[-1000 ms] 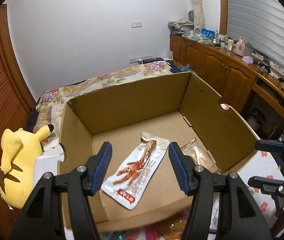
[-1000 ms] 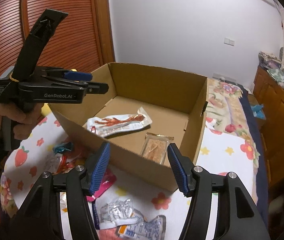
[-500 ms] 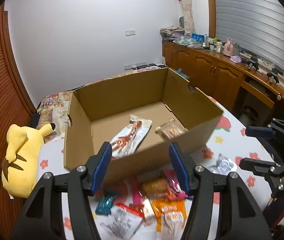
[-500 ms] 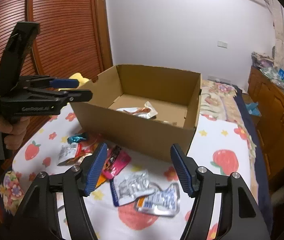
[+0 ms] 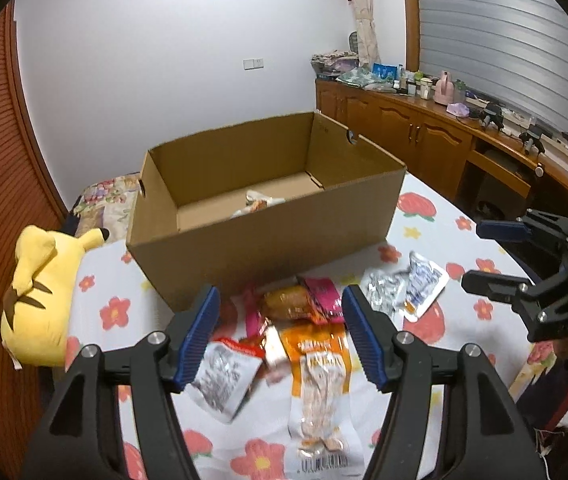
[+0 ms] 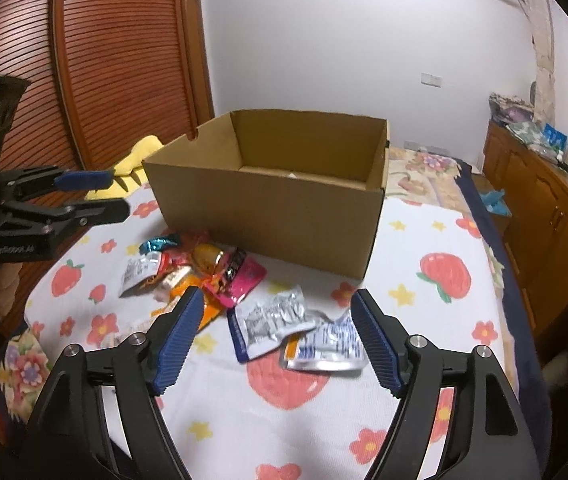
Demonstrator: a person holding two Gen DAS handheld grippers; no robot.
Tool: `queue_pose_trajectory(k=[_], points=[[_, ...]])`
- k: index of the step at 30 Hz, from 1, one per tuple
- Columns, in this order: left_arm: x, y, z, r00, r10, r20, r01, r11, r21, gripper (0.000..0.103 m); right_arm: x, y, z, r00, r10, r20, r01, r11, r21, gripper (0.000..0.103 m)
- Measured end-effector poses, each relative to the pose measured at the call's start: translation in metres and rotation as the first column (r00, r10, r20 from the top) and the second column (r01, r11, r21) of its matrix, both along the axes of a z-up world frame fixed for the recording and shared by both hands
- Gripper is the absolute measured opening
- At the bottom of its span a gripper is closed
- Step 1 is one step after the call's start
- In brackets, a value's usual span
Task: Organize snacks
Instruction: 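Move both tools back from the box toward the remaining snacks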
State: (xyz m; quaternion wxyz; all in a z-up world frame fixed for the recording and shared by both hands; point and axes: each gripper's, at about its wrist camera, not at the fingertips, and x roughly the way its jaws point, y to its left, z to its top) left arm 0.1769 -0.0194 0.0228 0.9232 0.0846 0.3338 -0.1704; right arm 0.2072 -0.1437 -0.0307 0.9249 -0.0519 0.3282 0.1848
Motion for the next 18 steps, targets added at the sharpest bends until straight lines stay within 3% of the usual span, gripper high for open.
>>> queue_pose_trajectory(k=[2, 18], points=[[-0.006, 0.002, -0.008, 1.0, -0.005, -0.001, 0.005, 1.0, -0.007, 0.072, -0.001, -0.001, -0.006, 1.0, -0.006, -0.007, 0.006, 1.0, -0.002, 0.084], [-0.021, -0.006, -0.09, 0.991, -0.031, -0.126, 0.033, 0.999, 0.012, 0.072, 0.029, -0.012, -0.071, 0.99, -0.056, -0.133, 0.048, 0.997, -0.062, 0.085]])
